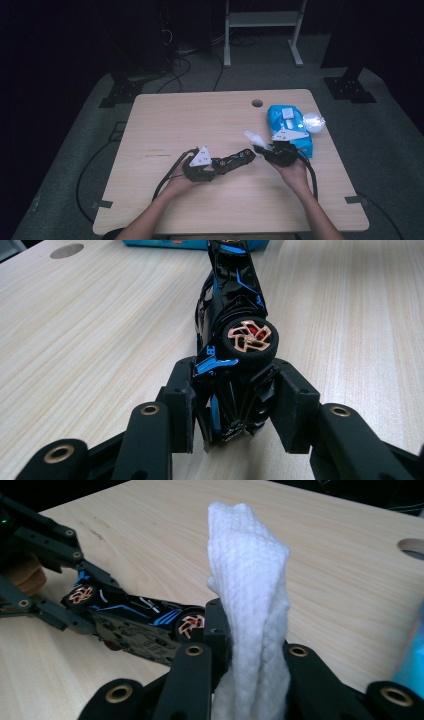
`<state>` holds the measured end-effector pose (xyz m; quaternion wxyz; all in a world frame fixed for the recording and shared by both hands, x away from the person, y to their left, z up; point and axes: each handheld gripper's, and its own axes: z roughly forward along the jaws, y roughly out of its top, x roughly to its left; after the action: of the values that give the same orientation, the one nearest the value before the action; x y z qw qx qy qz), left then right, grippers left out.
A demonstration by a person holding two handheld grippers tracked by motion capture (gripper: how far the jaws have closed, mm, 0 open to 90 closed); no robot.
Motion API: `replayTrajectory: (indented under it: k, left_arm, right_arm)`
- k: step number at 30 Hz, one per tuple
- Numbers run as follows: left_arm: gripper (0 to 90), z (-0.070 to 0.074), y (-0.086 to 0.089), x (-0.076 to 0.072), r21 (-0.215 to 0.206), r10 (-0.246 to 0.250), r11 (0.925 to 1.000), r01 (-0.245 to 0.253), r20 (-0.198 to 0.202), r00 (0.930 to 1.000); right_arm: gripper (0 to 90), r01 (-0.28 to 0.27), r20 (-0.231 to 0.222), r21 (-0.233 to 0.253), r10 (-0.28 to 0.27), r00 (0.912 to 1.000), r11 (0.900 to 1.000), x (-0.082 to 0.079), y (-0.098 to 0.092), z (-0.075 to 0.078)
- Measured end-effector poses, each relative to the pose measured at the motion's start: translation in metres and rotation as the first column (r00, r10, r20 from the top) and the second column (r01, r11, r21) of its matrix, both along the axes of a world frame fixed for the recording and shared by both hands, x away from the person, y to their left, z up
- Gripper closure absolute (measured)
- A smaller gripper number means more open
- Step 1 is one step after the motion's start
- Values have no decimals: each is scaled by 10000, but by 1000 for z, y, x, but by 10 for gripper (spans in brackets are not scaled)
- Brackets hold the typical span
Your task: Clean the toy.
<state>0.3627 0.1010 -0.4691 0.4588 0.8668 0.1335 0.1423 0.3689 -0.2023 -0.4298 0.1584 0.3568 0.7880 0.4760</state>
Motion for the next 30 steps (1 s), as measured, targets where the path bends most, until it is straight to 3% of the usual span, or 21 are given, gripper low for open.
replayTrajectory:
  k: [4,9,23,26,29,30]
  left_arm:
    - [574,0,0,-1,48,4,10000,-4,6,10000]
    - [575,0,0,-1,16,-25,10000,25,34,10000]
    - [576,0,-3,-2,-114,51,9999,-53,-141,9999]
    - [575,0,-2,-2,-83,37,10000,-38,-115,9999]
    - [575,0,-3,-3,-23,30,10000,-30,-46,10000]
    - [575,1,-3,-3,18,24,10000,-24,-29,10000]
  right_arm:
    - [804,-374,-75,131,375,9993,9992,1,8,-5]
    - [806,-180,-321,297,189,9993,9994,4,2,-6]
    - [808,-1078,-52,159,1079,9942,9940,-11,50,-2]
    - [814,-977,163,-90,978,9951,9952,-13,54,0]
    - [815,-749,222,-27,749,9969,9972,-10,46,3]
    - [815,-541,329,-293,551,9979,9981,-8,42,3]
